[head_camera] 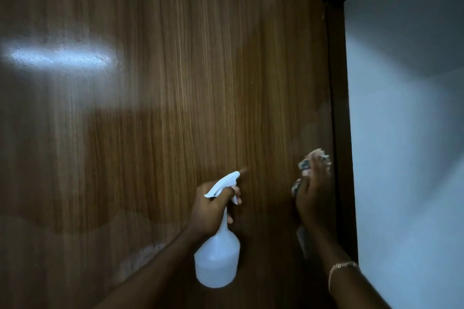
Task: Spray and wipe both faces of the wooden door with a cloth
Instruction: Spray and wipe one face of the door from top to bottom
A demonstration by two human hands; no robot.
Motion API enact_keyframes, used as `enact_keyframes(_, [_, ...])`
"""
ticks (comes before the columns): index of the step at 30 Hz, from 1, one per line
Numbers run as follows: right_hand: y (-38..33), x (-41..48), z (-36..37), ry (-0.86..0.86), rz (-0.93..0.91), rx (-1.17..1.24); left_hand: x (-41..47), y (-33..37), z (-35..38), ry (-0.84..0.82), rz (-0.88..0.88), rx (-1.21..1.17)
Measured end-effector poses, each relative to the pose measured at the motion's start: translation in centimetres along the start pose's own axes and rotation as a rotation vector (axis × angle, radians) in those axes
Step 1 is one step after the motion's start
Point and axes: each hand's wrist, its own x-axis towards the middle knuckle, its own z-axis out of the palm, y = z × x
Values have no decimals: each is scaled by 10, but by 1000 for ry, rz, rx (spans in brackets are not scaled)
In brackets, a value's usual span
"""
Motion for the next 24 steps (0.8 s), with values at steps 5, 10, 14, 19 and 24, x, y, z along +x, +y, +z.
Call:
enact_keyframes(5, [-39,63,9,13,-81,-26,13,-3,21,57,-40,22])
enact_keyframes(10, [-12,4,10,-230,-449,-86,12,-15,27,63,-42,-31])
enact_keyframes(14, [20,74,2,16,-149,85,13,-21,18,67,-19,-43])
enact_keyframes(19, [-39,149,17,-63,-248,6,18,-24,20,61,-11,-12])
enact_keyframes(24, [23,83,5,-185,-411,-10,19,-16,31,37,-2,-31])
